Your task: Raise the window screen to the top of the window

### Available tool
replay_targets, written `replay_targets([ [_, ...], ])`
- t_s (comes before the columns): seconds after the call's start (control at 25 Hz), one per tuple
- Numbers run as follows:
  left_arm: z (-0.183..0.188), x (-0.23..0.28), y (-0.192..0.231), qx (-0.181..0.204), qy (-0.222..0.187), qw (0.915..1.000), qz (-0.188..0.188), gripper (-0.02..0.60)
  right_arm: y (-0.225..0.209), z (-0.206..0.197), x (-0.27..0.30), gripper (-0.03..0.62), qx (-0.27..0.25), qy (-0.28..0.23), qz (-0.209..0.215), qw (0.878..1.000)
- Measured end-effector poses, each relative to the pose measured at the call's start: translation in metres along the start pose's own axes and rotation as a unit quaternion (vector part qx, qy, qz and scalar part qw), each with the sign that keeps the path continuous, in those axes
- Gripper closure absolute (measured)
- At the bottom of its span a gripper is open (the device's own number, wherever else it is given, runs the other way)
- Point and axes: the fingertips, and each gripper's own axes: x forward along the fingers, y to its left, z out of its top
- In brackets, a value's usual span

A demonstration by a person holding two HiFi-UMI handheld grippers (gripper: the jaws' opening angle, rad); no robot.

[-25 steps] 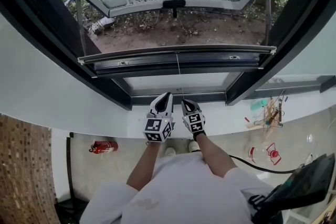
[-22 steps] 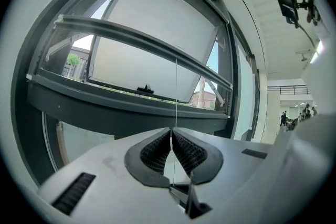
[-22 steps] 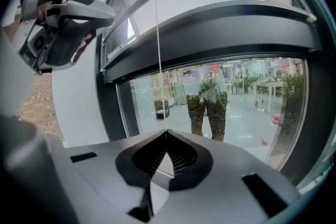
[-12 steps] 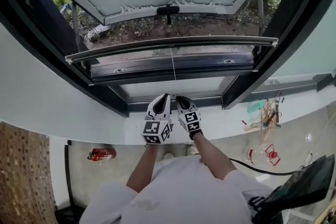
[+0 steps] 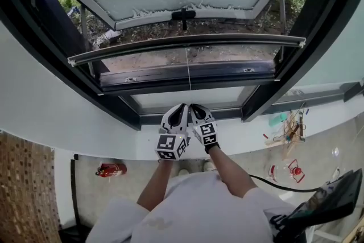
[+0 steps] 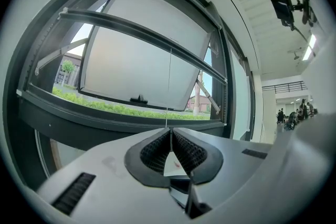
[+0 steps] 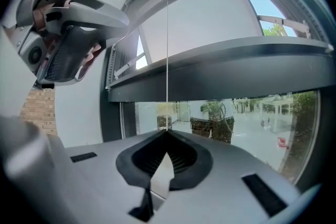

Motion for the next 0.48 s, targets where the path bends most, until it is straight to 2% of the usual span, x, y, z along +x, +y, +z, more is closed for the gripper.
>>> replay_targets([
  [0.16, 0.007, -0.002, 0.004, 0.005, -0.007, 0.9999, 0.006, 0.568, -0.004, 0.014, -0.002, 0.592, 0.003, -0.019, -0.006, 1.0],
  [0.48, 0.009, -0.003, 0.01, 0.0, -0.011, 0.9998, 0.016, 0.568, -0.007, 0.068, -0.004, 0.592, -0.003, -0.076, -0.006, 0.997],
])
